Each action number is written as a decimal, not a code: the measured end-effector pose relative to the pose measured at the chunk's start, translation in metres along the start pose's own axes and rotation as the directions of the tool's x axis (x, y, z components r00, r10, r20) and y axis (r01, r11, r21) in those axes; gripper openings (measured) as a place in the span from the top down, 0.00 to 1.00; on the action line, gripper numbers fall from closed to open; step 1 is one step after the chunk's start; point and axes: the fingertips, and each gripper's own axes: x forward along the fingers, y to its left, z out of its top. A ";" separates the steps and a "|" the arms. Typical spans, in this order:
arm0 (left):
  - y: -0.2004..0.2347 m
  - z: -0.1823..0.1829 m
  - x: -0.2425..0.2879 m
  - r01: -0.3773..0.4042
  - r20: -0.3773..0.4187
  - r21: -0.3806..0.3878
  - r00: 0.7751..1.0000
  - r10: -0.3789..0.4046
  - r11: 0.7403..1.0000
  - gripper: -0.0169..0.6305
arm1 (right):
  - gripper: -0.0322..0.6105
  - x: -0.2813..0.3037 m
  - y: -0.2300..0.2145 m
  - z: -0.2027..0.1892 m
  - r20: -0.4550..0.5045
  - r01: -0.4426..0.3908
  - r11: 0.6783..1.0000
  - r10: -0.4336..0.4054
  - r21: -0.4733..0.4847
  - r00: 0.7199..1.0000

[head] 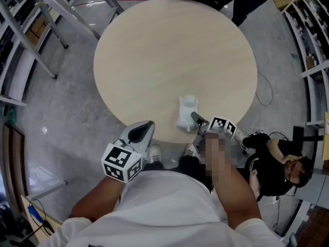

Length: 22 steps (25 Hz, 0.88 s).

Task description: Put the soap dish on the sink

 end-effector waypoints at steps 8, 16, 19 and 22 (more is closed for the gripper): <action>0.004 -0.001 -0.025 0.007 0.017 0.023 1.000 -0.008 1.000 0.96 | 0.63 -0.022 0.005 0.017 0.146 0.001 1.000 -0.001 0.001 0.989; -0.008 0.013 -0.027 0.027 0.056 0.076 0.998 -0.031 0.997 0.96 | 0.74 -0.087 0.080 0.026 0.283 -0.104 0.958 0.182 -0.269 0.942; -0.018 0.021 -0.028 0.025 0.094 0.075 0.995 -0.032 0.997 0.96 | 0.95 -0.128 0.111 0.022 0.309 -0.162 0.911 0.290 -0.381 0.906; -0.030 0.019 -0.026 0.017 0.103 0.070 0.994 -0.024 0.997 0.96 | 0.95 -0.168 0.133 0.013 0.280 -0.231 0.854 0.390 -0.465 0.877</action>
